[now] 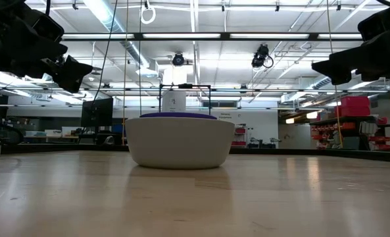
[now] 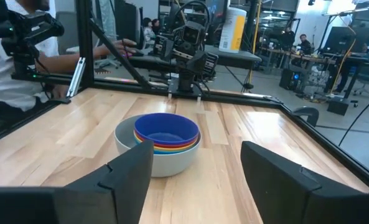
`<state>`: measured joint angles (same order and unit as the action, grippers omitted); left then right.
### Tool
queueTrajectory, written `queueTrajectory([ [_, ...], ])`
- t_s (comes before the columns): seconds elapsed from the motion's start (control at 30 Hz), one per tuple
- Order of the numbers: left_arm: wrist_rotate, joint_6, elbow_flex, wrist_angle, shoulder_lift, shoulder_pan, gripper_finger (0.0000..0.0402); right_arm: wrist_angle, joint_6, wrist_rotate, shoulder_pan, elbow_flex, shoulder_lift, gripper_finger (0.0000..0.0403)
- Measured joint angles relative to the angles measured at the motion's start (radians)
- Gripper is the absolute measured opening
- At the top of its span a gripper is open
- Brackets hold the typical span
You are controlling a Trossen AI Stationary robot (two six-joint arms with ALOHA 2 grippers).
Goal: Nest bowls inside each other
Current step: Return to Home Position
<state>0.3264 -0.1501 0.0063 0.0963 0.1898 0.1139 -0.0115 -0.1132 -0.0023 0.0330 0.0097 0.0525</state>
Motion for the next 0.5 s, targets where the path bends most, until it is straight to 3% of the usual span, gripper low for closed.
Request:
queueTrajectory([
  [0.5,0.000,0.000,0.000,0.000,0.000,0.000,0.0275,0.000,0.000,0.000,0.000,0.000,0.000,0.0221],
])
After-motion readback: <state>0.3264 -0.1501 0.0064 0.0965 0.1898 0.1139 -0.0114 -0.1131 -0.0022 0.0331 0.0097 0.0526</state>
